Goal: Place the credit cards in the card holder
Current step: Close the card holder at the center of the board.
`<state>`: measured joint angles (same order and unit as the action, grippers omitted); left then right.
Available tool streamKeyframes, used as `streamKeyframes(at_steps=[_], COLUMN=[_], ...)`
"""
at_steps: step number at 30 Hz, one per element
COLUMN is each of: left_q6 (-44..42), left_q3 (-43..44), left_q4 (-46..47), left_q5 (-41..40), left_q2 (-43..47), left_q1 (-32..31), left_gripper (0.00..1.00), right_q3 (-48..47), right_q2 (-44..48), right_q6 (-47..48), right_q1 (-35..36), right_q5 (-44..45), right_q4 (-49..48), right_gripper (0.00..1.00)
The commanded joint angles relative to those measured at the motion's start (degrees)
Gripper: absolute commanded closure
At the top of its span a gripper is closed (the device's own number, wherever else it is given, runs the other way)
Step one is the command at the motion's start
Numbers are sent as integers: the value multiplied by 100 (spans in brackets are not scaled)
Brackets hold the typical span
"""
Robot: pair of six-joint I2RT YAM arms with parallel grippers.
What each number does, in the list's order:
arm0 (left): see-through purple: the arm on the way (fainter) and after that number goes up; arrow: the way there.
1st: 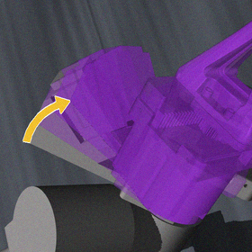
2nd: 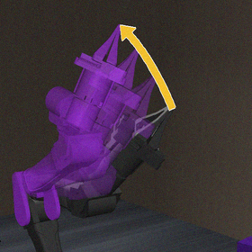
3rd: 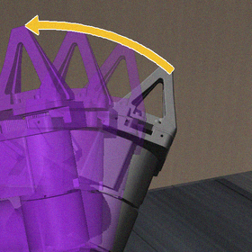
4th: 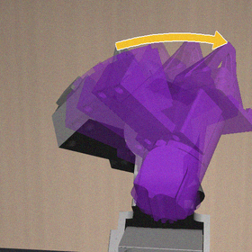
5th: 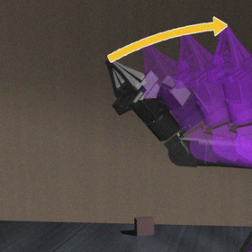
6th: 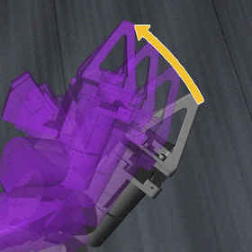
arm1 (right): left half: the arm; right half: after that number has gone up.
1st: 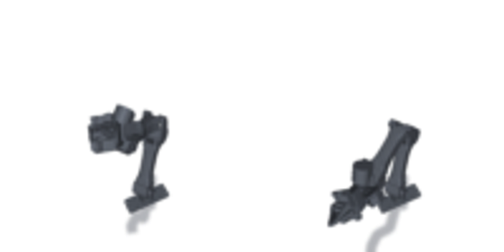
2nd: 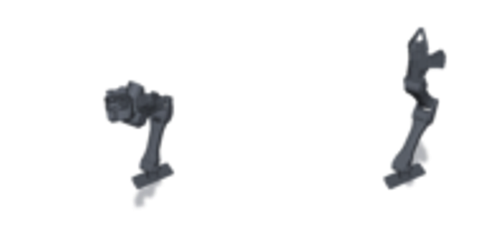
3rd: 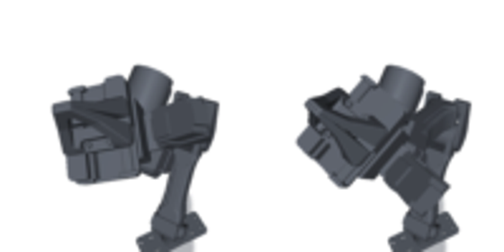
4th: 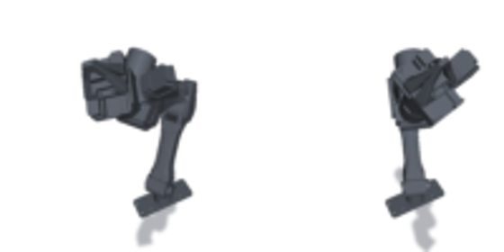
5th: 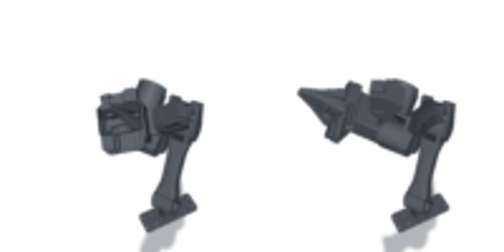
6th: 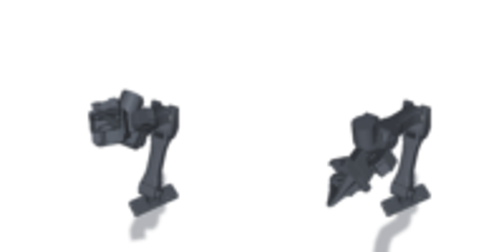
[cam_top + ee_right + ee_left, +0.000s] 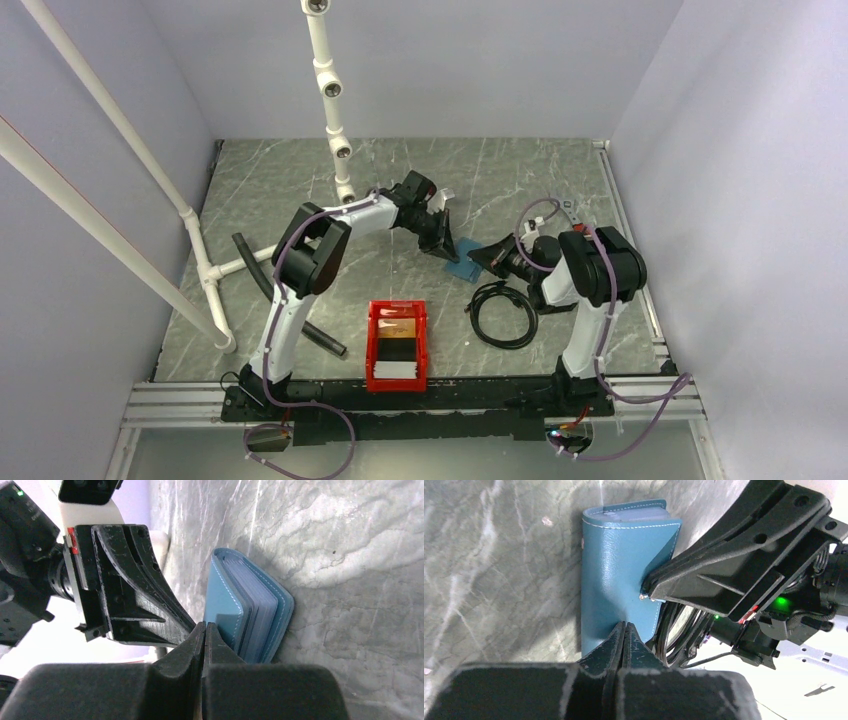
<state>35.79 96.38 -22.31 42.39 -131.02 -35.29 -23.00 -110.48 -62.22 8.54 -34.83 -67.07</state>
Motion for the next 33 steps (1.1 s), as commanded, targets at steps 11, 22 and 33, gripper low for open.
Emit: streamKeyframes(at_steps=[11, 22, 33], left_q6=[-144, -134, -50], left_q3=[-228, -264, -320], left_q4=[-55, -16, 125], left_q5=[-354, -331, -254], left_q2=[-198, -224, -222], left_q1=[-162, -156, -163], left_gripper=[100, 100, 100], right_q3=[24, -122, -84], right_q2=[-323, 20, 314], right_q6=[-372, -373, -280], right_q1=[6, 16, 35], right_q5=[84, 489, 745], right_q4=[825, 1328, 1272], right_gripper=[100, 100, 100])
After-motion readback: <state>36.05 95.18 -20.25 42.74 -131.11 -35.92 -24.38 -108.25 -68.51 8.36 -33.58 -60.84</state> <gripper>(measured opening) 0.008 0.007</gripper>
